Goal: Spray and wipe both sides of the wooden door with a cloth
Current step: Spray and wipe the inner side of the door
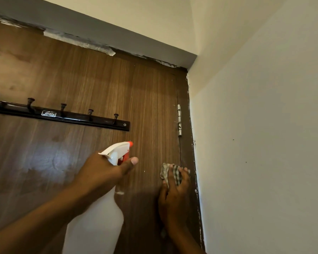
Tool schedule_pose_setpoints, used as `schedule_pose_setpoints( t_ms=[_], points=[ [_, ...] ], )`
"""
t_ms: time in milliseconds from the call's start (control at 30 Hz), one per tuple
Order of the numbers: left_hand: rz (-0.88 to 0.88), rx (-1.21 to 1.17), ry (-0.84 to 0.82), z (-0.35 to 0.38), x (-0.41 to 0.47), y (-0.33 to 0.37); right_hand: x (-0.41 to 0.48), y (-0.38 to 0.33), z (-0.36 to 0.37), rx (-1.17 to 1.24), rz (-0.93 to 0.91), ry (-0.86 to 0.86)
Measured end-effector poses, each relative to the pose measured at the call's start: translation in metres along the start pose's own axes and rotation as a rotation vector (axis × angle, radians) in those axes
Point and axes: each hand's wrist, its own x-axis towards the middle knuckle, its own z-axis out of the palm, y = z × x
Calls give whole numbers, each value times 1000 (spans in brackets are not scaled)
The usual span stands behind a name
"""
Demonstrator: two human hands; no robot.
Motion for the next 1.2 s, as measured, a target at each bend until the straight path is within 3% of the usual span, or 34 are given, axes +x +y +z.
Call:
schedule_pose_setpoints(
  t_ms=[133,267,500,667,833,933,1100,1200],
  points=[
    [5,-25,12,16,0,-1,82,-14,1,-48,-267,-82],
    [-5,-42,15,19,-3,-4,132,-30,4,-183,-192,65],
    [-67,-19,-13,5,-28,-32,18,43,-23,-172,-300,-117],
    [-132,-18,-54,10,-47,-45,54,7,-8,-179,-21,-49],
    [-176,-24,-114,25,-83,-46,-34,42,-27,-153,-380,-193],
    [-250,-22,-154,31,-117,-48,-75,84,-47,-230,-260,-188],
    [-315,9,-99,31,-136,-50,-33,32,-17,-194,-69,-110],
    [-376,-72,-41,20,-136,-55,-54,13,-13,-182,-279,-172]
  ],
)
